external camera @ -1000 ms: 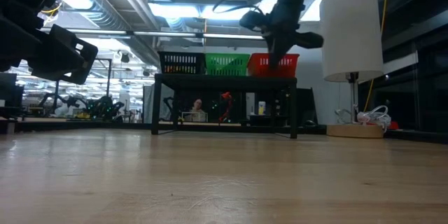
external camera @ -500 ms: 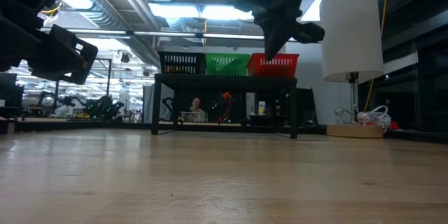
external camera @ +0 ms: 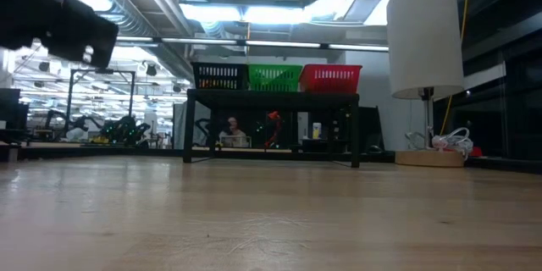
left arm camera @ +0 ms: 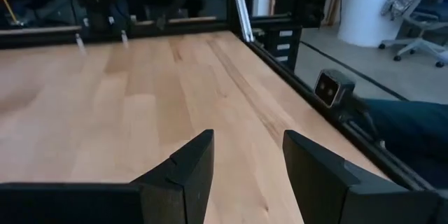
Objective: Pick & Place Office Desk Supplies
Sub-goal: Return to Home Position
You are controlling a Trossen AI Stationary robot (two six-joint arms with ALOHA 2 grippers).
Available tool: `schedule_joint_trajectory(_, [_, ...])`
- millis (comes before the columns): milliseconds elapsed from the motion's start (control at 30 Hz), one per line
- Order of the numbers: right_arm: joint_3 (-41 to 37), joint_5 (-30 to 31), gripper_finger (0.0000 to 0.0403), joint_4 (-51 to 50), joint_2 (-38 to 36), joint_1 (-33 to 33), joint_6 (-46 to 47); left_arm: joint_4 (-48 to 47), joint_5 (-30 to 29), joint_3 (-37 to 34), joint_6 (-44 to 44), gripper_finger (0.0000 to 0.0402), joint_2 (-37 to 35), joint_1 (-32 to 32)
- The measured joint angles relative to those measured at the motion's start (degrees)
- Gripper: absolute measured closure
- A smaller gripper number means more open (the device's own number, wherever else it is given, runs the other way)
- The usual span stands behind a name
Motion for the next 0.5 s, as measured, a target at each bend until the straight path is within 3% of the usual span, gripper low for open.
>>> schedule_joint_trajectory(167, [0.00, 8.24, 0.0390, 5.29, -3.81, 8.38, -7.23, -15.45, -1.47, 0.00, 0.29, 0.0233, -16.41, -0.34])
schedule_joint_trajectory(400, [0.01, 18.10, 0.0390, 18.29, -6.02, 19.83, -28.07, -35.20, -3.28, 0.23, 3.21, 0.0233, -40.82, -2.24])
schedule_joint_trajectory(500, [0.00, 21.45, 0.0390, 19.71, -6.93, 24.06, -32.60, -46.68, -5.63, 2.38, 3.62, 0.0233, -50.44, -2.56])
